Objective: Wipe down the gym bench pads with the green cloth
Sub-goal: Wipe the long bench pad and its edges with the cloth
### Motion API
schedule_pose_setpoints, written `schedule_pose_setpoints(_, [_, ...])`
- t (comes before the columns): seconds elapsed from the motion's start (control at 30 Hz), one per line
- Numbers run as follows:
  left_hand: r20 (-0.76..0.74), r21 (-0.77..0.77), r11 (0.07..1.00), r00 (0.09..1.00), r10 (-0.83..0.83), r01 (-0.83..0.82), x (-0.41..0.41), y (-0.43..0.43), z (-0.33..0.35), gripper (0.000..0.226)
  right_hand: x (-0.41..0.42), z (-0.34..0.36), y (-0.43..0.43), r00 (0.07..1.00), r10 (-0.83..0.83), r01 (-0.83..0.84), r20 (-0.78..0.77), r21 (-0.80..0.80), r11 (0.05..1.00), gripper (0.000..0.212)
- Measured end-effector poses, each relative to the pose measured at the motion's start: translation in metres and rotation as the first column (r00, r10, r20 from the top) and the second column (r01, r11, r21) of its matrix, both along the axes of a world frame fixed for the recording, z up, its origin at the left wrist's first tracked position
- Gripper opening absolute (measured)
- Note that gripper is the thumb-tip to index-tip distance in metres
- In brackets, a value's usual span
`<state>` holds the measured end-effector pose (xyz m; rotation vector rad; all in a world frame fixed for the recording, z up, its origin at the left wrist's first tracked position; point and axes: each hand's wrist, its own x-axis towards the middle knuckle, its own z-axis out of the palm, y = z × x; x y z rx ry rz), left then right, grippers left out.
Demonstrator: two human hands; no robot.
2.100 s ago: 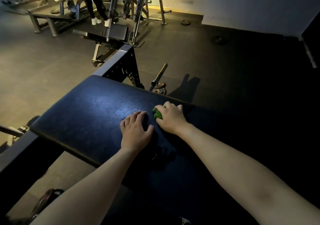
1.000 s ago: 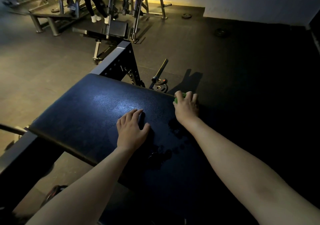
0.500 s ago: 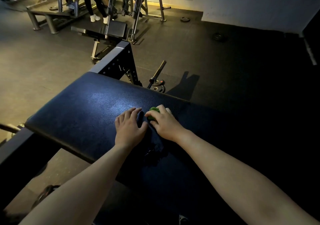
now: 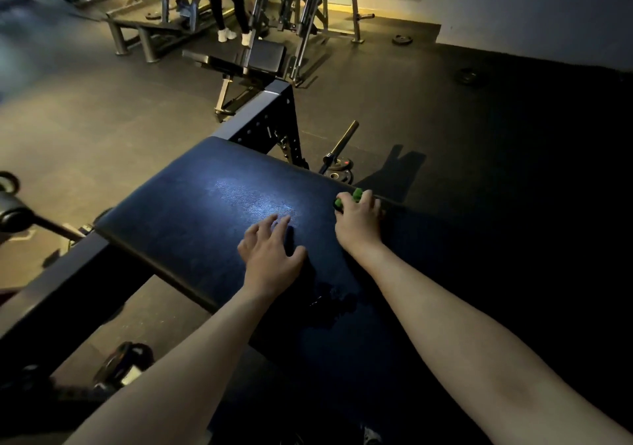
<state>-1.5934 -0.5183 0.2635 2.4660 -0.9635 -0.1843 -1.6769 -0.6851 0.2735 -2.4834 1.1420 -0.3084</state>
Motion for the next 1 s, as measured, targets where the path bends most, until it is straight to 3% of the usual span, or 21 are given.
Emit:
schedule_pose_setpoints(0.17, [0.159, 0.177, 0.968, 0.975, 0.152, -0.180, 0.009, 0.052, -0.002, 0.075, 0.028, -0.001, 0.049, 0.974, 0.222, -0.223, -0.039, -0.037, 0.974, 0.036])
schedule_pose_setpoints(0.27, [0.184, 0.240, 0.955, 0.974, 0.134, -0.177, 0.011, 0.060, -0.007, 0.078, 0.039, 0.006, 0.078, 0.909, 0.411, -0.408, -0.073, 0.046, 0.912, 0.052])
schedule_pose_setpoints(0.33, [0.178, 0.236, 0.957, 0.976, 0.126, -0.167, 0.011, 0.058, -0.008, 0.074, 0.039, 0.013, 0.077, 0.886, 0.455, -0.447, -0.090, 0.097, 0.889, 0.053])
schedule_pose_setpoints(0.43, [0.163, 0.215, 0.963, 0.978, 0.130, -0.163, 0.011, 0.058, -0.006, 0.071, 0.022, 0.014, 0.046, 0.910, 0.402, -0.405, -0.098, -0.004, 0.915, 0.040])
schedule_pose_setpoints(0.57, [0.156, 0.214, 0.966, 0.981, 0.113, -0.145, 0.010, 0.059, -0.004, 0.069, -0.008, 0.004, -0.004, 0.992, 0.061, -0.069, -0.112, -0.064, 0.996, 0.039])
schedule_pose_setpoints(0.67, [0.150, 0.226, 0.967, 0.985, 0.088, -0.121, 0.011, 0.063, -0.004, 0.070, -0.005, 0.001, 0.009, 0.992, -0.061, 0.053, -0.111, -0.077, 0.996, 0.031])
schedule_pose_setpoints(0.77, [0.139, 0.245, 0.966, 0.989, 0.053, -0.086, 0.012, 0.066, -0.005, 0.079, 0.015, 0.000, 0.051, 1.000, -0.015, 0.014, -0.007, -0.038, 0.999, 0.029])
schedule_pose_setpoints(0.93, [0.149, 0.221, 0.975, 0.989, -0.012, -0.022, 0.012, 0.077, -0.005, 0.085, 0.045, 0.006, 0.123, 0.947, 0.317, -0.319, 0.054, 0.046, 0.947, 0.033])
schedule_pose_setpoints(1.0, [0.149, 0.203, 0.979, 0.988, -0.028, -0.003, 0.012, 0.082, -0.005, 0.089, 0.041, 0.009, 0.128, 0.932, 0.361, -0.362, 0.036, -0.001, 0.932, 0.036])
